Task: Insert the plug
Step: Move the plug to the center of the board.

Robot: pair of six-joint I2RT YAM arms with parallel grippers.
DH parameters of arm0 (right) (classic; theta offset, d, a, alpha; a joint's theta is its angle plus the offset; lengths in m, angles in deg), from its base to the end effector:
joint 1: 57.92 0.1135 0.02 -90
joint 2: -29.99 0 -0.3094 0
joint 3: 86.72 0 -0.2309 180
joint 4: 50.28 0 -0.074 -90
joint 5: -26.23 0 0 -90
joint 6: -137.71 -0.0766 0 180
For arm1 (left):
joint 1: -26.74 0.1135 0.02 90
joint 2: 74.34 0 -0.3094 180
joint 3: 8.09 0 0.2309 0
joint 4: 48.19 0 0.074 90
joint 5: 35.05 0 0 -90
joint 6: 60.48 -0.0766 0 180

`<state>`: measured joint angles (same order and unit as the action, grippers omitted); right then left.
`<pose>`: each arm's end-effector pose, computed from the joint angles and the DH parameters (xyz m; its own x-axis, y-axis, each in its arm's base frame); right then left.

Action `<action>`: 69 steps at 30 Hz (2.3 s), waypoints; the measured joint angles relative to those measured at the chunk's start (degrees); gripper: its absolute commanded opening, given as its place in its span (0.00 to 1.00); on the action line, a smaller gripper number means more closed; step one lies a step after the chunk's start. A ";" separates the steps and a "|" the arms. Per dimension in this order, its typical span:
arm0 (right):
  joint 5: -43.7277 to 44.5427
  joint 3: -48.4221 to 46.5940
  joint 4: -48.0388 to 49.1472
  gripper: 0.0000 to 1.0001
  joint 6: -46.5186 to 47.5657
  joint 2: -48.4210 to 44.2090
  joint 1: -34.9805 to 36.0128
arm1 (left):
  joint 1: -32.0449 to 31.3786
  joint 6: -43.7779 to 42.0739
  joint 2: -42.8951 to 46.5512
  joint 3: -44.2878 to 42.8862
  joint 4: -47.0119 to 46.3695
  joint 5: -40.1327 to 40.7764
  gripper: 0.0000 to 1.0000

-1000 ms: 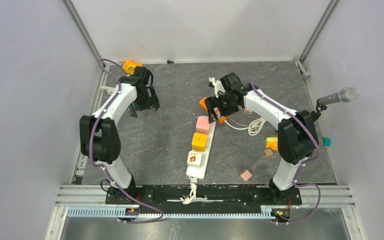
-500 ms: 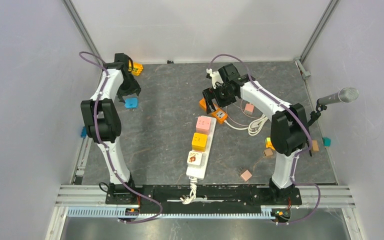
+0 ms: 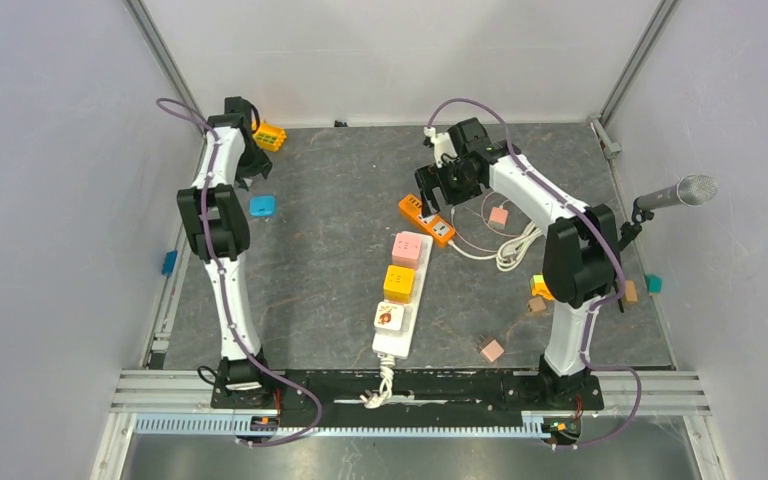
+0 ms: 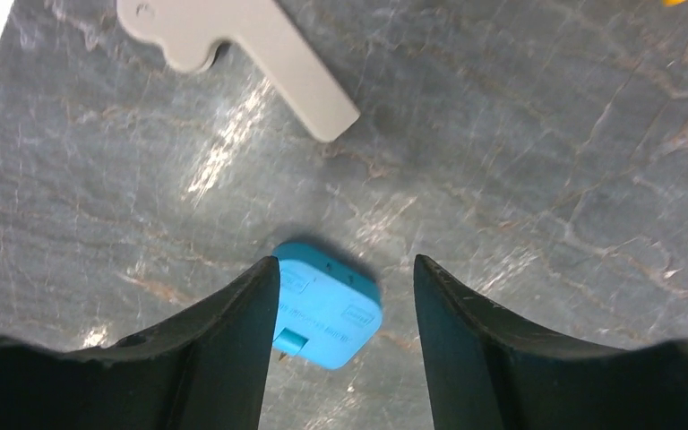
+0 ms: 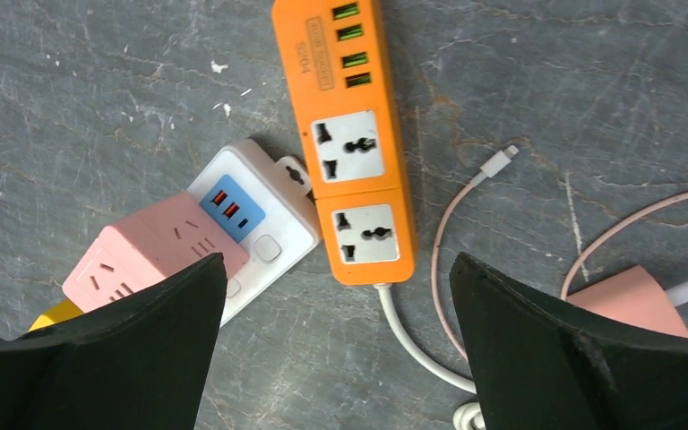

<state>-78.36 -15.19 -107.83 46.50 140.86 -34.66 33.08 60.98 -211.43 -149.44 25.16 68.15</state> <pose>0.3921 0.1895 0.2647 -0.8056 -0.3240 -0.4960 -0.4812 0.8463 0.2286 0.5247 0.0759 0.2025 -0.6936 -0.5883 -0.4158 -0.6454 0.7639 -0.0043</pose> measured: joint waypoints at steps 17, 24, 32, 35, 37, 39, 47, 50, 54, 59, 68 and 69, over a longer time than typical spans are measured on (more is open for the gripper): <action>-3.80 -0.55 0.00 0.98 -0.46 0.63 -3.89 | -6.91 -2.75 -1.75 3.61 4.79 12.35 0.57; -4.66 -0.55 0.02 0.98 -0.46 0.63 -3.89 | -9.53 -3.58 -1.68 3.06 5.70 13.33 0.55; -5.14 -0.42 0.37 0.98 -0.48 0.63 -3.89 | -8.70 -3.50 3.85 13.64 3.37 7.34 0.51; -5.68 -0.04 0.79 0.98 -0.63 0.63 -3.89 | -8.68 -3.45 8.59 20.96 0.83 3.67 0.45; -6.12 0.39 1.05 0.98 -0.72 0.63 -3.89 | -8.68 -3.48 10.64 24.06 -0.61 1.77 0.41; -6.45 0.76 1.20 0.98 -0.92 0.63 -3.89 | -8.68 -3.48 11.85 25.68 -1.70 0.09 0.40; -8.66 1.40 1.84 0.98 -1.84 0.61 -3.89 | -9.79 -3.45 16.65 32.83 -6.58 -5.66 0.41; -9.92 1.40 2.93 0.98 -2.75 0.52 -3.89 | -12.13 -3.45 17.90 34.88 -7.58 -8.48 0.41; -11.89 1.40 5.40 0.98 -4.55 0.02 -3.89 | -18.62 -3.63 17.79 38.14 -8.63 -12.02 0.41; -13.40 1.40 8.02 0.98 -5.79 -0.55 -3.56 | -25.24 -3.69 19.30 40.28 -9.90 -12.48 0.47; -15.98 2.34 10.99 0.98 -6.45 -0.79 -1.53 | -23.52 -3.50 25.55 41.07 -12.39 -16.87 0.43; -16.28 2.56 11.08 0.98 -6.45 -0.83 -1.33 | -22.01 -3.48 25.66 39.69 -12.59 -17.29 0.41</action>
<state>-94.64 -12.64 -96.74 40.05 140.03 -35.99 11.07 57.50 -185.77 -109.74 12.57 50.86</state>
